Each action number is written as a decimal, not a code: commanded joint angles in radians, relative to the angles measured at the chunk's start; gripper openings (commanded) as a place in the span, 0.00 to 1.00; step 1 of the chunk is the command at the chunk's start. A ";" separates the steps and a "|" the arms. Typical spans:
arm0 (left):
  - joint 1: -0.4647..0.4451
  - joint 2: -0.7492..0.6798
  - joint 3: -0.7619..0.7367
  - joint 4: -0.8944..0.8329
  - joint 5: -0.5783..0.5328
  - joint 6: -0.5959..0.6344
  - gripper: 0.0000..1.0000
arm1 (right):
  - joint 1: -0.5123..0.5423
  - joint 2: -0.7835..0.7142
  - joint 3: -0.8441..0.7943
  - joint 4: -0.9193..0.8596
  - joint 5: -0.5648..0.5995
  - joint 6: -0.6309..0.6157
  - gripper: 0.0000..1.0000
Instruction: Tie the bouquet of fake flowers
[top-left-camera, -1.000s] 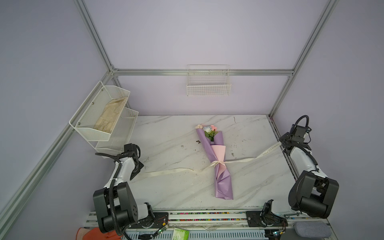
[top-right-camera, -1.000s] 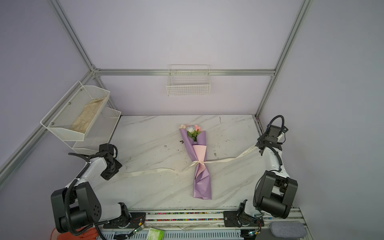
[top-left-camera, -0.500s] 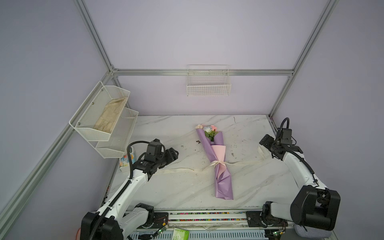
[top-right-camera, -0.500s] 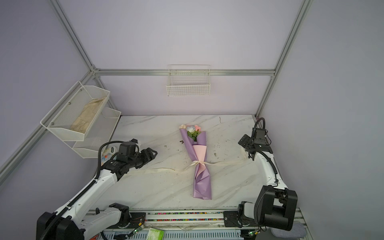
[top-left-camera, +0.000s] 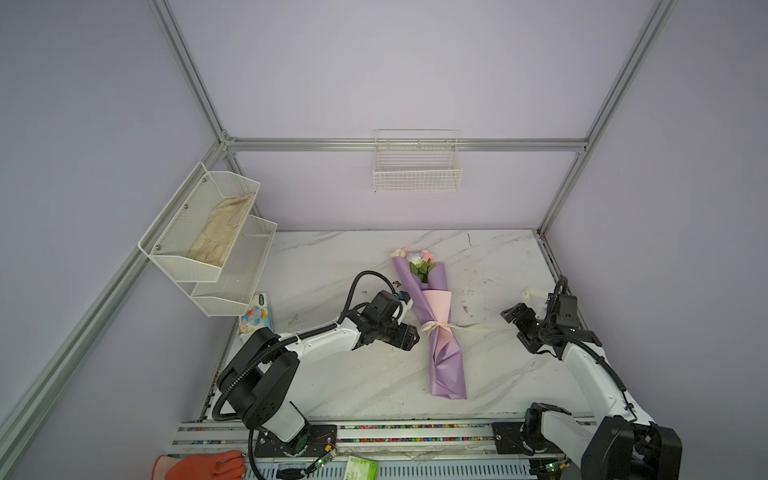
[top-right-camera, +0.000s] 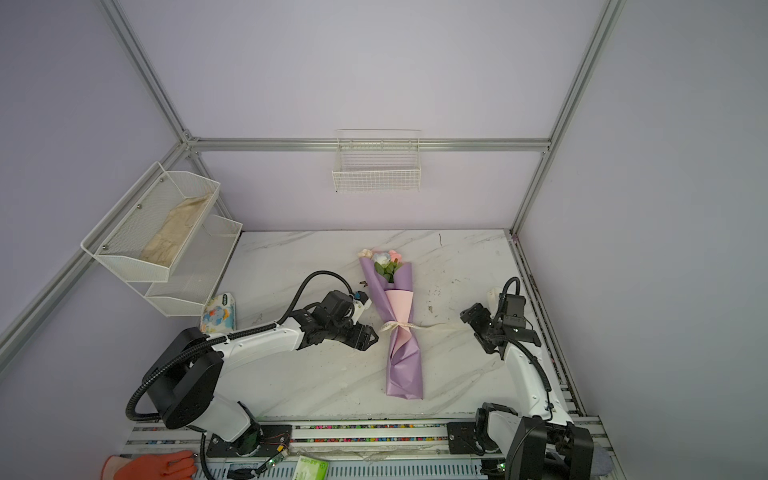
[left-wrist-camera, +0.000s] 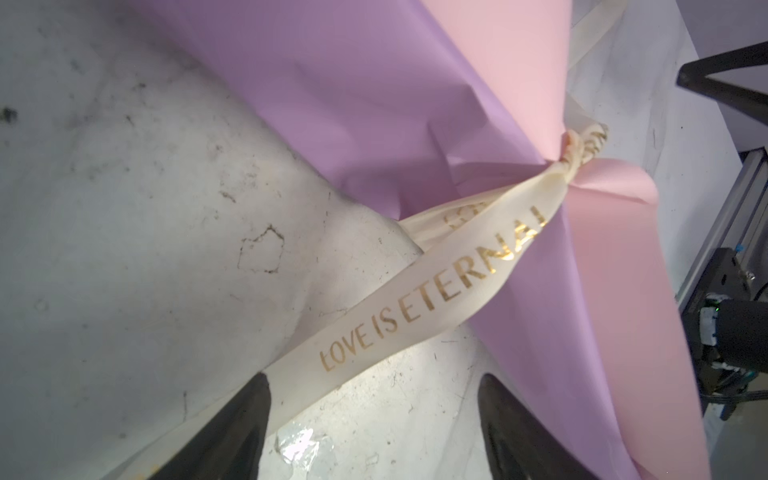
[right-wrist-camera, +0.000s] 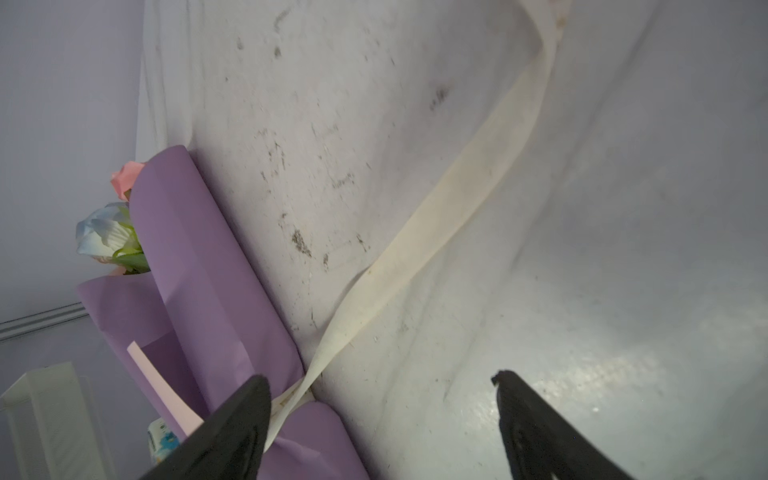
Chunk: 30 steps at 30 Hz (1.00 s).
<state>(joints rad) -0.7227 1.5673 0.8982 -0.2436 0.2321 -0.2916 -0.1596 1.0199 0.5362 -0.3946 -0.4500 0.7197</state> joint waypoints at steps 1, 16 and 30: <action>-0.008 0.005 0.068 0.076 0.029 0.250 0.79 | 0.045 -0.044 -0.102 0.161 -0.147 0.228 0.88; -0.018 0.160 0.140 0.156 0.055 0.303 0.60 | 0.329 0.298 -0.203 0.809 -0.062 0.633 0.84; 0.026 0.123 0.075 0.094 -0.080 0.217 0.00 | 0.358 0.475 -0.137 0.887 0.099 0.565 0.00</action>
<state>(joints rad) -0.7261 1.7409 0.9436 -0.1158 0.2142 -0.0353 0.1951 1.5124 0.3561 0.5415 -0.4316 1.3140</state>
